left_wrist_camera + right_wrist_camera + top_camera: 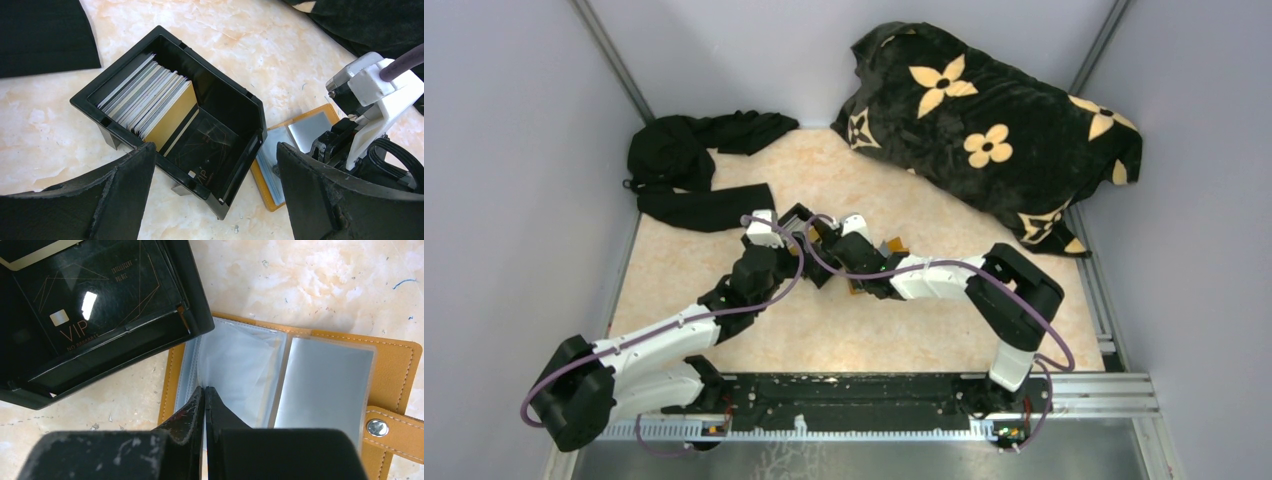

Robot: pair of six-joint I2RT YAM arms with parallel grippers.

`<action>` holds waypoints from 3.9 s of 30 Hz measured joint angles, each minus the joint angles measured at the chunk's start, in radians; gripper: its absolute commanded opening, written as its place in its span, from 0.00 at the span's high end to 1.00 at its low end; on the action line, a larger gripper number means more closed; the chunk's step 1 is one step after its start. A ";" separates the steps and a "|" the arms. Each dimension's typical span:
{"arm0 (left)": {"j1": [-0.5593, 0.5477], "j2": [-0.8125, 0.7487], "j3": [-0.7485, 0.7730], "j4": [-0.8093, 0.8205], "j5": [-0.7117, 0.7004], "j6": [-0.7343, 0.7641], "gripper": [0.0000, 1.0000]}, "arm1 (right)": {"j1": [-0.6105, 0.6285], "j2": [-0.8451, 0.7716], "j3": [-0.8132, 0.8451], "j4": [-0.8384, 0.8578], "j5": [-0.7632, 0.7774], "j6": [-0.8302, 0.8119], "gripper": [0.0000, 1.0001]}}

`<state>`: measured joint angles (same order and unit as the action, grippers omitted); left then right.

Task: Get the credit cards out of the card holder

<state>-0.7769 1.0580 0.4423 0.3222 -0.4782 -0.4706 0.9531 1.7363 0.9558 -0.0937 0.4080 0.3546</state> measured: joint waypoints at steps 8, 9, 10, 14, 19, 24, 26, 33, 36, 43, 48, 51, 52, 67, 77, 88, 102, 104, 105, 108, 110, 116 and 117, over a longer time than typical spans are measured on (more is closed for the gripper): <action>0.000 0.000 0.000 0.000 0.014 0.000 0.05 | -0.038 -0.096 -0.069 0.019 -0.101 0.057 1.00; 0.000 0.000 0.000 0.001 0.018 0.000 0.05 | -0.055 -0.121 -0.085 0.029 -0.127 0.068 1.00; 0.000 0.000 0.000 0.002 0.022 0.000 0.05 | -0.072 -0.143 -0.099 0.041 -0.147 0.077 1.00; 0.000 0.005 0.000 0.019 0.047 0.000 0.05 | -0.141 -0.215 -0.153 0.082 -0.201 0.113 1.00; 0.000 0.048 0.000 0.042 0.110 0.000 0.05 | -0.179 -0.253 -0.197 0.113 -0.244 0.149 1.00; -0.001 0.128 0.009 0.079 0.202 -0.005 0.09 | -0.208 -0.290 -0.251 0.140 -0.279 0.198 1.00; -0.005 0.169 0.029 0.087 0.225 -0.007 0.10 | -0.220 -0.307 -0.277 0.154 -0.288 0.217 1.00; -0.050 0.343 0.167 0.108 0.251 -0.006 0.09 | -0.253 -0.386 -0.356 0.188 -0.309 0.277 1.00; -0.068 0.428 0.228 0.116 0.255 -0.007 0.10 | -0.264 -0.422 -0.383 0.202 -0.316 0.300 1.00; -0.085 0.526 0.257 0.129 0.254 -0.024 0.13 | -0.271 -0.499 -0.422 0.218 -0.324 0.327 1.00; -0.092 0.567 0.264 0.139 0.262 -0.042 0.13 | -0.276 -0.517 -0.438 0.237 -0.329 0.340 1.00; -0.109 0.603 0.294 0.143 0.263 -0.035 0.12 | -0.276 -0.518 -0.458 0.250 -0.337 0.352 1.00; -0.114 0.617 0.310 0.141 0.265 -0.034 0.12 | -0.276 -0.518 -0.466 0.256 -0.343 0.357 1.00; -0.161 0.704 0.410 0.120 0.250 -0.003 0.12 | -0.282 -0.580 -0.511 0.243 -0.347 0.364 1.00; -0.170 0.700 0.410 0.106 0.204 0.004 0.12 | -0.282 -0.610 -0.511 0.226 -0.335 0.364 1.00; -0.141 0.645 0.407 0.030 0.217 -0.015 0.13 | -0.282 -0.656 -0.554 0.249 -0.327 0.365 1.00; -0.138 0.678 0.451 0.015 0.256 0.000 0.12 | -0.282 -0.673 -0.577 0.262 -0.323 0.383 0.65; -0.149 0.687 0.463 0.012 0.262 0.000 0.12 | -0.282 -0.682 -0.577 0.266 -0.322 0.383 0.58; -0.155 0.694 0.473 0.008 0.264 0.000 0.12 | -0.282 -0.689 -0.577 0.267 -0.320 0.382 0.56; -0.163 0.725 0.506 -0.020 0.270 0.000 0.12 | -0.285 -0.707 -0.593 0.246 -0.303 0.371 0.54; -0.166 0.750 0.514 -0.041 0.274 -0.001 0.12 | -0.287 -0.712 -0.603 0.226 -0.298 0.364 0.54; -0.175 0.765 0.509 -0.103 0.258 0.002 0.11 | -0.288 -0.735 -0.600 0.220 -0.295 0.327 0.54; -0.172 0.765 0.509 -0.105 0.257 0.002 0.11 | -0.288 -0.742 -0.600 0.220 -0.295 0.322 0.54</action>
<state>-0.9493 1.8233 0.9516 0.2173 -0.2207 -0.4683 0.6655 0.9947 0.3557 0.1268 0.1131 0.6765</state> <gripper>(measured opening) 0.886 0.457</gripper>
